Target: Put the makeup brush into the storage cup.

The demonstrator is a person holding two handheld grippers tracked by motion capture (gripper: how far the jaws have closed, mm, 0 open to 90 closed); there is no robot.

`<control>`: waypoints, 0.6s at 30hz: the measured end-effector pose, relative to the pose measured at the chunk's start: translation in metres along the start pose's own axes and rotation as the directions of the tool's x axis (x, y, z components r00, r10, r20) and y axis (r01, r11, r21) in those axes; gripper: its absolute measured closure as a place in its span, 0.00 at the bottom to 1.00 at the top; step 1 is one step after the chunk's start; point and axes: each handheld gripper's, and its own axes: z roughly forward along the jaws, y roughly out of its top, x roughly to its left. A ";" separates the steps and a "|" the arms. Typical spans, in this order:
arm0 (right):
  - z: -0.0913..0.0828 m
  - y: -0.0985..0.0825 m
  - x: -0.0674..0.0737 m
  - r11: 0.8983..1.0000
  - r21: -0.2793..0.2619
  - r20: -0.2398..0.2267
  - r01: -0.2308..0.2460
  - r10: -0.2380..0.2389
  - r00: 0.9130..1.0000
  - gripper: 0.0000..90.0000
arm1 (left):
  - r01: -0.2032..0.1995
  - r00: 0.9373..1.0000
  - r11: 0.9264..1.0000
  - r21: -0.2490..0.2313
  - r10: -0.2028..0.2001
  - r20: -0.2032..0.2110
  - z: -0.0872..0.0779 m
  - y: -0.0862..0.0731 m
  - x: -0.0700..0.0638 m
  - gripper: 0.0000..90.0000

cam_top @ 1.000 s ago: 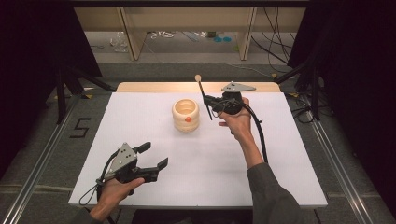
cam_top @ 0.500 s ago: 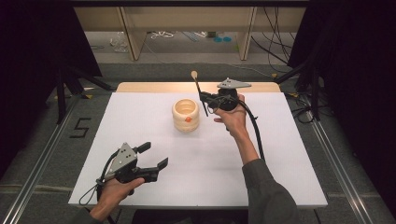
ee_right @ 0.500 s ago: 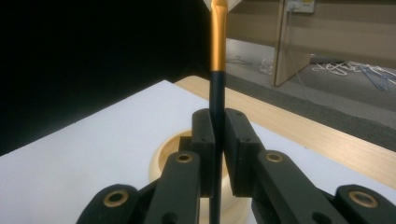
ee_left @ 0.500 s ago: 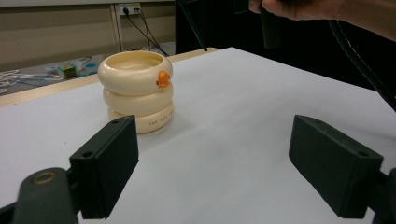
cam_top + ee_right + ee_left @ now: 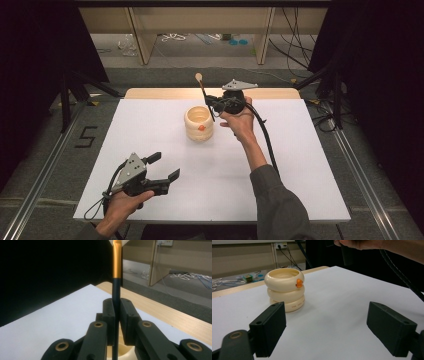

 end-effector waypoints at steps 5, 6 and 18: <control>0.008 0.004 0.002 1.000 0.000 0.004 -0.001 0.001 1.000 0.93 | 0.019 1.000 1.000 0.003 -0.019 0.010 0.000 0.000 -0.001 0.17; 0.011 0.004 0.001 1.000 0.005 0.001 -0.013 0.013 1.000 0.93 | 0.014 1.000 1.000 0.003 -0.014 0.005 -0.001 0.000 -0.001 0.17; 0.014 0.003 -0.005 0.999 -0.007 0.002 -0.044 0.044 0.999 0.93 | 0.009 1.000 1.000 0.004 -0.009 0.007 0.001 0.000 -0.001 0.17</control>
